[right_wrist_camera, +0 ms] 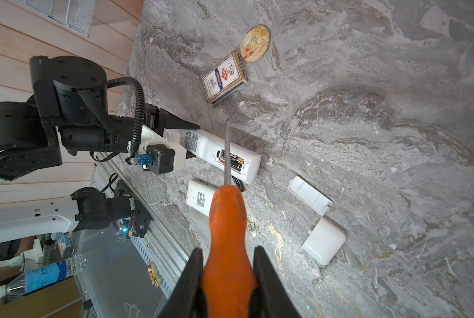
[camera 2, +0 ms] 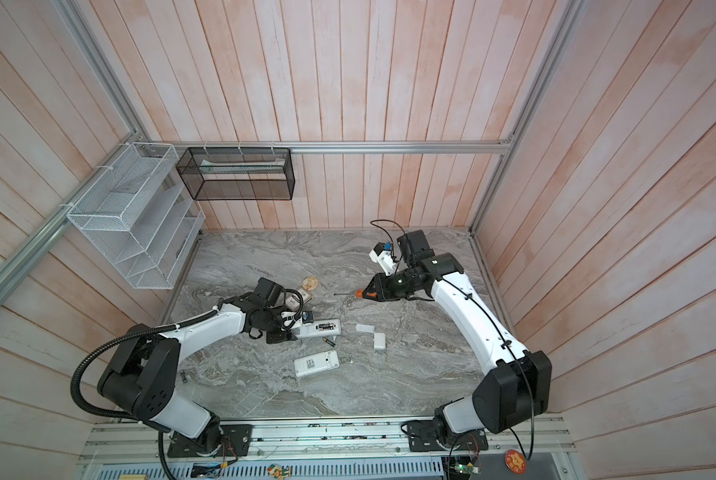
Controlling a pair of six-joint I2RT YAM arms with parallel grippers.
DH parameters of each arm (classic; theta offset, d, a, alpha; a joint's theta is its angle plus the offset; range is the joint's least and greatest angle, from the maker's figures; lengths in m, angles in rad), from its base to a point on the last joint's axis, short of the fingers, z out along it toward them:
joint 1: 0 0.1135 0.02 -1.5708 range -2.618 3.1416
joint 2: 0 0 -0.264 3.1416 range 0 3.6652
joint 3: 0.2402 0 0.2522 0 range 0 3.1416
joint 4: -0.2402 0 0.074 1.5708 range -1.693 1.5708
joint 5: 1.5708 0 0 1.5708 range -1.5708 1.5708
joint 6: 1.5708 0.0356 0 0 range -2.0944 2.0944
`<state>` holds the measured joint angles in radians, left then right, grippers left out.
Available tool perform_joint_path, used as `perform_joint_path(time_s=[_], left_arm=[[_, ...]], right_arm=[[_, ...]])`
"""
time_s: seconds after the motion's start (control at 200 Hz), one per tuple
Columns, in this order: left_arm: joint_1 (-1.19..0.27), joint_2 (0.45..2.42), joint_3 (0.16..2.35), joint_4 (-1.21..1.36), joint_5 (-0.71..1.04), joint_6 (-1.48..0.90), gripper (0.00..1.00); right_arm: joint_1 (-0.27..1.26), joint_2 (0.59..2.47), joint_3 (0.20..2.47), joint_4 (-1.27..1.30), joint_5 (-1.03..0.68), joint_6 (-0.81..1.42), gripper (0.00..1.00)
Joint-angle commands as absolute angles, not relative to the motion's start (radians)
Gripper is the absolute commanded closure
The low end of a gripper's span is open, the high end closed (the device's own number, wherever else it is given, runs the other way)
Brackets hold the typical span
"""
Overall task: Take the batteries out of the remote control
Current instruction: 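Bring the screwdriver tip to the battery compartment with the right gripper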
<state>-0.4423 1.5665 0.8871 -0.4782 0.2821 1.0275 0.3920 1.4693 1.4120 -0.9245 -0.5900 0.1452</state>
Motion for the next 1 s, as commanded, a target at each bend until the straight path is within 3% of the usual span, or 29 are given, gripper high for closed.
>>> perform_joint_path(time_s=[0.0,0.515,0.99], left_arm=[[-0.455,1.521,0.873,-0.47,0.275,1.006,0.7],[-0.529,1.465,0.809,-0.445,0.172,0.92,0.75],[-0.541,1.358,0.687,-0.384,0.248,0.896,0.76]], right_arm=[[0.438,1.502,1.462,-0.994,-0.543,0.098,0.91],[0.566,1.477,1.367,-0.994,-0.42,0.14,0.92],[0.599,1.447,1.304,-0.963,-0.379,0.145,0.92]])
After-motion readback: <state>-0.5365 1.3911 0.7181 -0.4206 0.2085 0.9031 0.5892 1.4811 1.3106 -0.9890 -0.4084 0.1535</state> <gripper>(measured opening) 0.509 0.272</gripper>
